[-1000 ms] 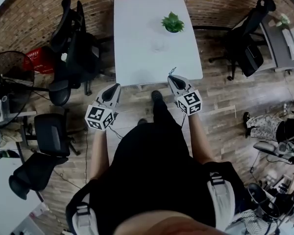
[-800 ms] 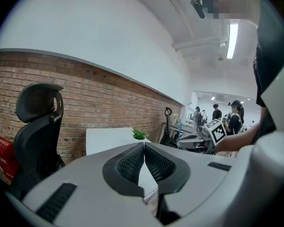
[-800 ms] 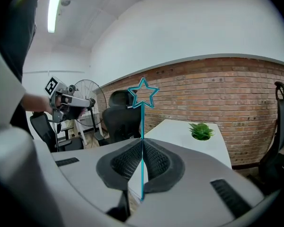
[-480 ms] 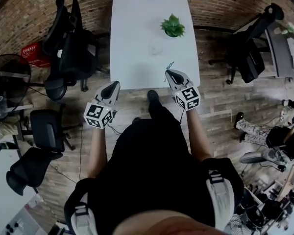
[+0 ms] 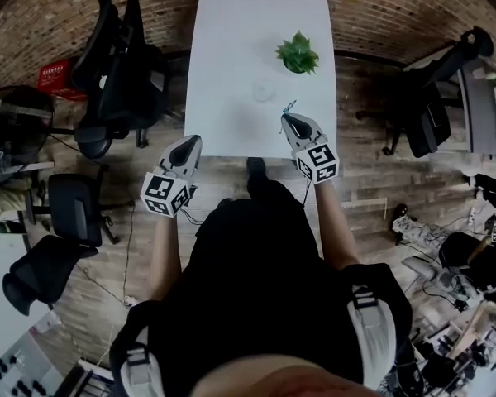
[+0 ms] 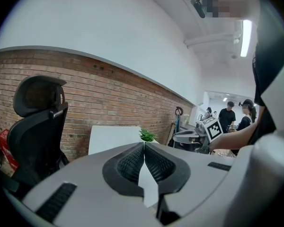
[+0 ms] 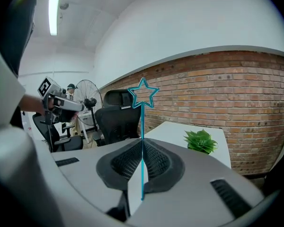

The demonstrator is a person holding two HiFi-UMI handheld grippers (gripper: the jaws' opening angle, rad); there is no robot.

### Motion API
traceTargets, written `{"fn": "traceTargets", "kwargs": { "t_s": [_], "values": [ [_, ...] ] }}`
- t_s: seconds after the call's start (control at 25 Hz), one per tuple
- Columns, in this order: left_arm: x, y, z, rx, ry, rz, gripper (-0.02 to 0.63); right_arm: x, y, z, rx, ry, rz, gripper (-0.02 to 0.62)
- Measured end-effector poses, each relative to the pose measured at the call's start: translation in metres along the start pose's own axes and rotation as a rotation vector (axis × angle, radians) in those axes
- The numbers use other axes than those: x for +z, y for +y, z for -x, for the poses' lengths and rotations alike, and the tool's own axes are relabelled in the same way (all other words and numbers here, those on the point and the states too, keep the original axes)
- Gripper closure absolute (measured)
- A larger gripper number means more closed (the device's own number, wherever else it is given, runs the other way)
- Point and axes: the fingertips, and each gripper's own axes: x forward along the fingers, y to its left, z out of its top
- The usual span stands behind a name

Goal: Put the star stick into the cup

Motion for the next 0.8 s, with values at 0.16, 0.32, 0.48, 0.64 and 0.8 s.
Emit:
{"fn": "traceTargets", "kwargs": {
  "t_s": [0.16, 0.32, 0.48, 0.64, 0.8],
  "values": [
    [0.0, 0.004, -0.005, 0.036, -0.007, 0.019, 0.584, 0.011, -0.012, -0.01, 0.004, -0.022, 0.021, 0.594],
    [0.007, 0.007, -0.016, 0.062, -0.02, 0.023, 0.584, 0.02, -0.026, -0.021, 0.023, -0.035, 0.034, 0.594],
    [0.013, 0.006, -0.026, 0.085, -0.03, 0.024, 0.584, 0.028, -0.039, -0.029, 0.048, -0.044, 0.039, 0.595],
    [0.016, 0.009, -0.032, 0.119, -0.03, 0.035, 0.584, 0.037, -0.049, -0.043, 0.079, -0.054, 0.042, 0.594],
    [0.014, 0.011, -0.035, 0.15, -0.026, 0.05, 0.584, 0.043, -0.054, -0.057, 0.107, -0.061, 0.051, 0.594]
  ]
}}
